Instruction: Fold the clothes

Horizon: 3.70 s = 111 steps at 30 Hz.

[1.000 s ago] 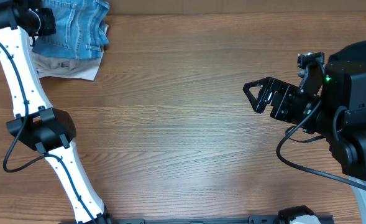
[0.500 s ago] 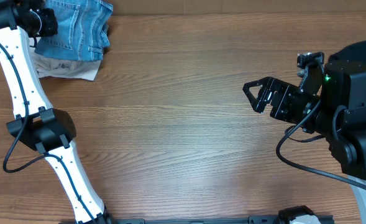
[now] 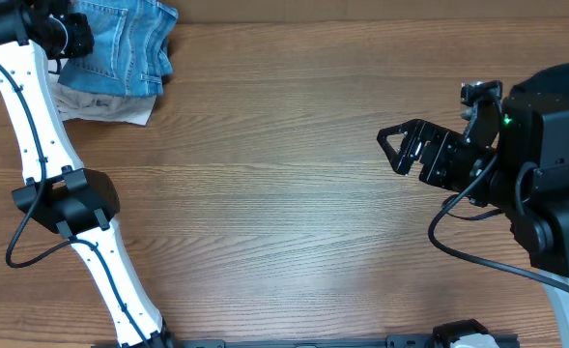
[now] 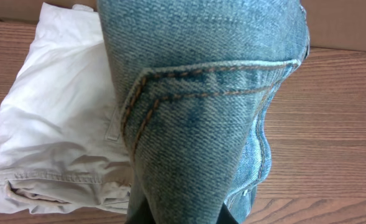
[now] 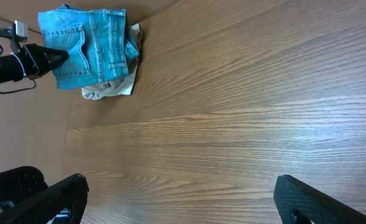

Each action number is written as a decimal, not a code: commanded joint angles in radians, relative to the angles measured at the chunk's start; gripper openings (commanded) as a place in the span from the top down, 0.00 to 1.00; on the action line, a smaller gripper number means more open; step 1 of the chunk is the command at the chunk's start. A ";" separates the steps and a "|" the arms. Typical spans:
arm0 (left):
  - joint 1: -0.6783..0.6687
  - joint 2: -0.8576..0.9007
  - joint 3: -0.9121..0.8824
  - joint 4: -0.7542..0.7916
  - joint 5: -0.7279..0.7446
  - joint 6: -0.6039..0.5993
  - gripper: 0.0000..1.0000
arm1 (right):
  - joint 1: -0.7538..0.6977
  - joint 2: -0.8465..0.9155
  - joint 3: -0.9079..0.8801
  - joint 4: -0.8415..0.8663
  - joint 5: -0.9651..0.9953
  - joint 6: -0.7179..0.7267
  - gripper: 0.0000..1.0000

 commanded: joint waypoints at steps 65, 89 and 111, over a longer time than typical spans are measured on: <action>0.045 0.160 0.046 0.221 -0.057 -0.125 0.81 | -0.008 0.010 0.003 -0.021 0.006 0.004 0.00; 0.044 0.133 0.048 0.329 -0.189 -0.216 0.94 | -0.008 0.010 0.003 -0.043 0.002 0.005 0.01; 0.079 0.135 -0.388 0.473 -0.507 -0.222 0.89 | -0.008 0.010 0.003 -0.047 0.010 0.004 0.01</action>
